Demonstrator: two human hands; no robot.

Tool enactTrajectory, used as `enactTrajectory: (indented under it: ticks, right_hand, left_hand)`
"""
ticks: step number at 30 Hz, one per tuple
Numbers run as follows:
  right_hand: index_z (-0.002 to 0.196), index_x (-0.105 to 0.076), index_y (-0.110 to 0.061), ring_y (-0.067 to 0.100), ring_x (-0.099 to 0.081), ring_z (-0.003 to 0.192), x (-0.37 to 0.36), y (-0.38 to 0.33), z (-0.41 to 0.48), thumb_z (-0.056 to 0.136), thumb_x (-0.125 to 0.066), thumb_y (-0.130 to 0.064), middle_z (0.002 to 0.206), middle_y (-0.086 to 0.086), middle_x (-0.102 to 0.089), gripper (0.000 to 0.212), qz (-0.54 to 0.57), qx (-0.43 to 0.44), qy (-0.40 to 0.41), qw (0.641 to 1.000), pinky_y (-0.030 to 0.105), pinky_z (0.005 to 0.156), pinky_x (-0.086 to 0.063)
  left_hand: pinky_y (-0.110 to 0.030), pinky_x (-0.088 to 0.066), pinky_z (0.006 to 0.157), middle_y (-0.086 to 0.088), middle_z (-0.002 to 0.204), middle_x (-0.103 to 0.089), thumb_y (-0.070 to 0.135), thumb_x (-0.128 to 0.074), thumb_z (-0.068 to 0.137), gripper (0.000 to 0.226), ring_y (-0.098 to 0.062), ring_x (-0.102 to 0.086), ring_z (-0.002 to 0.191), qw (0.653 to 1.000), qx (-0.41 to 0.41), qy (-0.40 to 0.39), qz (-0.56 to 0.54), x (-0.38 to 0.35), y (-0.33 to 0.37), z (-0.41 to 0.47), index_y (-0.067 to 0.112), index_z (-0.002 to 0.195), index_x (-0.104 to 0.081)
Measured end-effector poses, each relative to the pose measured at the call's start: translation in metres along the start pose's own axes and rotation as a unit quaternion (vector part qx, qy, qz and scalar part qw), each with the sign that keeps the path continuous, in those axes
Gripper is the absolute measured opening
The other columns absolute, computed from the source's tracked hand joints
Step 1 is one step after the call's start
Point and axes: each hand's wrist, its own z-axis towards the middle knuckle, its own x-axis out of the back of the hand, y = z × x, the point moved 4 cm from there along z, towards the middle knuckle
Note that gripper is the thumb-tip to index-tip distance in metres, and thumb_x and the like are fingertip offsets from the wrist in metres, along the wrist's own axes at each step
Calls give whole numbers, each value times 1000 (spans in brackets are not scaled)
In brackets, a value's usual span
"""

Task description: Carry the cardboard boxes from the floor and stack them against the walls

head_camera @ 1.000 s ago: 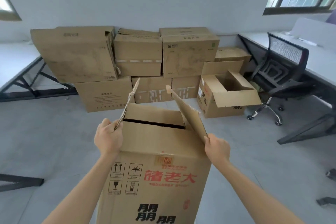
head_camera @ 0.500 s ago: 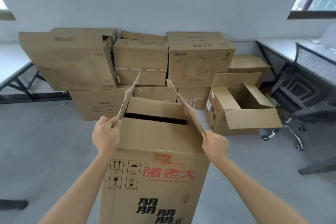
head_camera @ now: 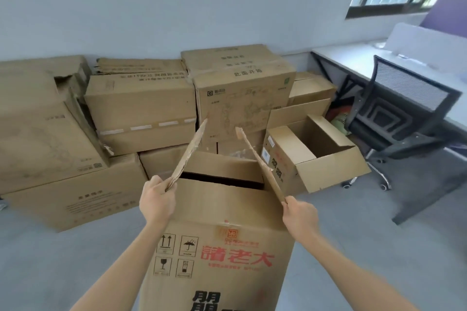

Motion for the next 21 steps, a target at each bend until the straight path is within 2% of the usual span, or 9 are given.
enactTrajectory:
  ticks: [2, 4, 7, 9, 11, 15, 16, 19, 21]
  right_hand:
    - [42, -50, -15, 11, -9, 36, -10, 5, 3, 49, -83, -6, 26, -2, -37, 35, -2, -21, -13, 1000, 14, 46, 15]
    - [40, -50, -15, 13, -8, 35, -13, 5, 11, 47, -85, -8, 25, -2, -36, 36, -24, -38, -14, 999, 15, 45, 17]
    - [39, -51, -15, 14, -11, 29, -25, 7, 30, 42, -90, -11, 26, -2, -37, 39, -27, -63, -24, 997, 14, 46, 16]
    - [39, -53, -14, 11, -11, 29, -40, 14, 40, 31, -95, -13, 26, -2, -38, 43, -19, -70, -34, 997, 12, 48, 14]
    - [40, -54, -13, 9, -9, 35, -55, 19, 52, 28, -94, -12, 26, -2, -37, 42, -8, -77, -33, 996, 11, 51, 13]
    - [38, -52, -14, 14, -18, 20, -80, 26, 75, 44, -81, -11, 26, -2, -37, 29, -18, -75, -36, 996, 15, 55, 16]
    - [38, -51, -14, 15, -22, 18, -90, 31, 84, 41, -80, -12, 26, -2, -36, 30, -14, -74, -42, 996, 16, 56, 15]
    - [36, -49, -14, 14, -12, 26, -114, 33, 111, 20, -90, -10, 26, -1, -35, 44, 3, -62, -49, 997, 15, 54, 13]
    - [34, -47, -11, 15, -8, 31, -125, 35, 124, 14, -90, -11, 25, 3, -34, 47, 7, -67, -68, 995, 16, 54, 13]
  left_hand:
    - [-26, -23, 55, 1, 68, -38, 10, -59, 90, 22, -19, -41, 76, 998, -14, -52, 40, -26, -3, 23, 5, 68, -59]
    - [-27, -22, 53, 4, 67, -37, 5, -59, 88, 14, -20, -40, 79, 992, -47, -94, 71, -50, 3, 44, 1, 75, -60]
    - [-31, -31, 62, 8, 67, -33, 5, -56, 89, 10, -27, -43, 88, 979, -105, -149, 90, -84, 30, 76, 1, 82, -61]
    - [-36, -38, 67, 7, 69, -32, 10, -53, 93, 16, -30, -46, 94, 967, -139, -182, 115, -108, 46, 98, -2, 94, -64]
    - [-34, -37, 66, 3, 76, -38, 17, -51, 95, 20, -28, -47, 97, 953, -156, -219, 140, -136, 54, 123, 3, 101, -64]
    - [-32, -39, 76, 1, 92, -43, 7, -43, 94, 37, -25, -43, 101, 906, -209, -289, 230, -187, 58, 153, 19, 123, -62]
    - [-30, -38, 77, 3, 89, -40, 4, -41, 93, 42, -25, -42, 102, 893, -226, -301, 247, -198, 63, 159, 21, 126, -59]
    - [-28, -33, 75, 10, 75, -26, 2, -39, 92, 40, -23, -40, 100, 873, -233, -318, 287, -225, 71, 180, 17, 125, -58]
    - [-27, -33, 74, 8, 76, -26, 1, -39, 91, 43, -22, -40, 100, 863, -232, -326, 308, -237, 70, 192, 18, 126, -57]
